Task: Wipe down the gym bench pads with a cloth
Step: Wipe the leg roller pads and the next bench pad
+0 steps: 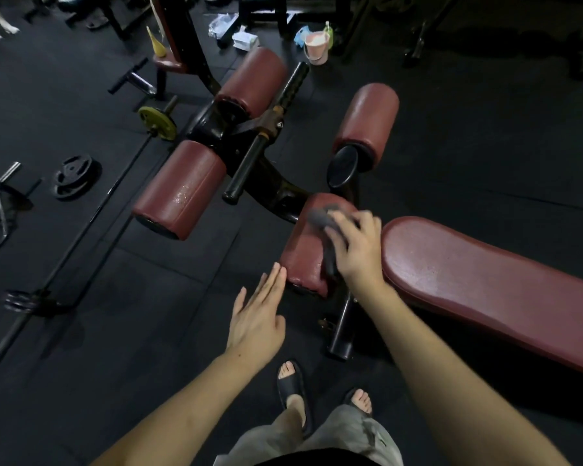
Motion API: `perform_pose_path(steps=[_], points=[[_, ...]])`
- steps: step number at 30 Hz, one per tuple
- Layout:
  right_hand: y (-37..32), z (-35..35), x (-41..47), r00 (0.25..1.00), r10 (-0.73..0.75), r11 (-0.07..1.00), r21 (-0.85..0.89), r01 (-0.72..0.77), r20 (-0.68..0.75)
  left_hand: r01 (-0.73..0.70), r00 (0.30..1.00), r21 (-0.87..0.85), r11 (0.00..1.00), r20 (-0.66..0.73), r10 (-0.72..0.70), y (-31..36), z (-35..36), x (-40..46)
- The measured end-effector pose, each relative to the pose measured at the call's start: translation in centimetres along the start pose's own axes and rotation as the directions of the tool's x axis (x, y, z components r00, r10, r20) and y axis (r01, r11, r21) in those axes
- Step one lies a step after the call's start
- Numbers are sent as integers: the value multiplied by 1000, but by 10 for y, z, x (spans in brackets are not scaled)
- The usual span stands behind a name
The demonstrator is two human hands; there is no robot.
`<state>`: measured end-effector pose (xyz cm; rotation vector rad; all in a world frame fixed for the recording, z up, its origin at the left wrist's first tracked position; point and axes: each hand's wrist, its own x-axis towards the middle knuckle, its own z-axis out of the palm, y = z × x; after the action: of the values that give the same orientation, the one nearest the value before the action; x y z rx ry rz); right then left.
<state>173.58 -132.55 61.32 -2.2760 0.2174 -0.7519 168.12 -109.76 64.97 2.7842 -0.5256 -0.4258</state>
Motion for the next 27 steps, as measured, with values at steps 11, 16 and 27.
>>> perform_pose_path(steps=[11, 16, 27], points=[[-32, -6, -80, 998, -4, 999, 53, 1, 61, -92, 993, -103, 990, -84, 83, 2, -4, -5], [7, 3, -2, 998, 50, 998, 33, -49, -31, -135, 988, -20, 991, -72, 133, 5, 5, -4], [-24, -6, -82, 990, 141, 981, 130, -142, 17, -17, 1000, 91, 996, 16, 16, 8, 2, -6]])
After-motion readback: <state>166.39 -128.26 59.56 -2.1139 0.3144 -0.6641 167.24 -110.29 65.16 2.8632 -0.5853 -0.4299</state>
